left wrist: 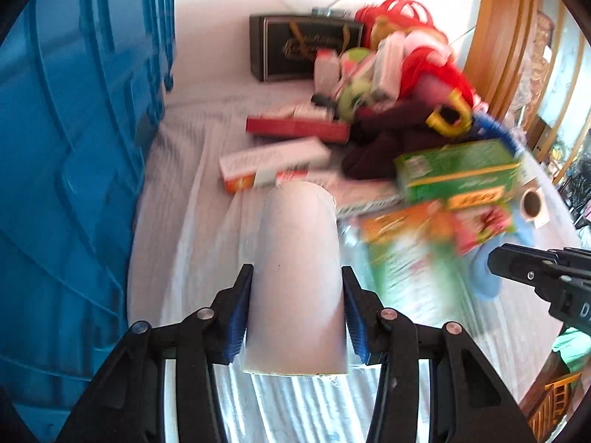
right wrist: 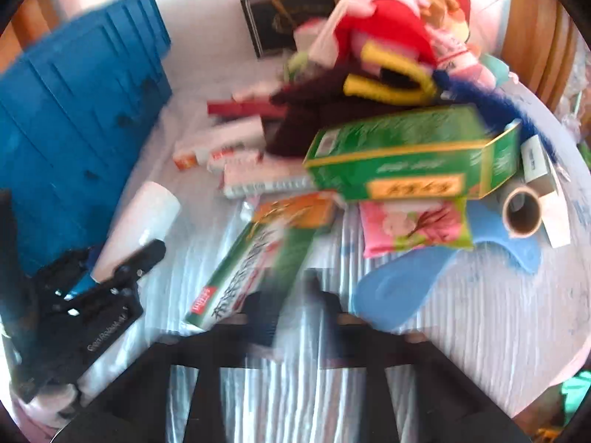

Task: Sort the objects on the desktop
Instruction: 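Grasp a white paper roll with the left tool while the right tool grasps the green medicine box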

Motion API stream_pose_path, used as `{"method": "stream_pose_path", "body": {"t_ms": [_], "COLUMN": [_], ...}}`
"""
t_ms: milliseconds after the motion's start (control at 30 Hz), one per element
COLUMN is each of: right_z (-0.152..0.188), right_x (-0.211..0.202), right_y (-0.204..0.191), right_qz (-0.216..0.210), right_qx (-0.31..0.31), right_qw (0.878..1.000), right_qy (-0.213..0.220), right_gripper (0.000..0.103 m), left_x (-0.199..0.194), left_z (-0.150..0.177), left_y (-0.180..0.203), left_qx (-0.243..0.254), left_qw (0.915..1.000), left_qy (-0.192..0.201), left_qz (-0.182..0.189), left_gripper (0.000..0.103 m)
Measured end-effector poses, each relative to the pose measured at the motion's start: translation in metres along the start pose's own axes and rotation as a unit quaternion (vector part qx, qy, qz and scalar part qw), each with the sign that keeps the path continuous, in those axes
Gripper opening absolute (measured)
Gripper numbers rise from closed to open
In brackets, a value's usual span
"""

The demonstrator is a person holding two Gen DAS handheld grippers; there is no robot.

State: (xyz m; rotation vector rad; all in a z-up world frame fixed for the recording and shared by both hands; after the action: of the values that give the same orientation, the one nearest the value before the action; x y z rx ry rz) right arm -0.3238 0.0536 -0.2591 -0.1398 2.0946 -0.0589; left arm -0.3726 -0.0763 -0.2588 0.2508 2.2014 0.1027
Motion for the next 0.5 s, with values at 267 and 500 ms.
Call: {"method": "stream_pose_path", "body": {"t_ms": [267,500], "right_z": [0.010,0.034], "right_x": [-0.001,0.022], "right_y": [0.009,-0.012], "right_qz": [-0.001,-0.002], "right_qx": [0.011,0.024], "right_qw": [0.999,0.997], "right_qy": [-0.037,-0.073], "right_gripper": [0.094,0.094], "left_x": [0.004,0.043], "left_z": [0.012,0.051], "left_y": [-0.016,-0.031], "left_qx": [0.011,-0.003], "left_qw": [0.9991,0.9965], "left_qy": [-0.010,-0.084], "left_qz": [-0.039,-0.005], "left_gripper": [0.045,0.045]}}
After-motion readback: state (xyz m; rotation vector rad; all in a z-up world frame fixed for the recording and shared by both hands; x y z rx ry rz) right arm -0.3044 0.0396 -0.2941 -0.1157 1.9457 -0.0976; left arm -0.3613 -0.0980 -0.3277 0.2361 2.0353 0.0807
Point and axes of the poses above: each gripper's, at about its wrist camera, not at the fingertips, and x roughly the way its jaws point, y to its right, z to its underside, the point moved 10 cm from there along x, roughly the way its jaws point, and after that the axes turned 10 degrees about -x, right-handed, at the moved point
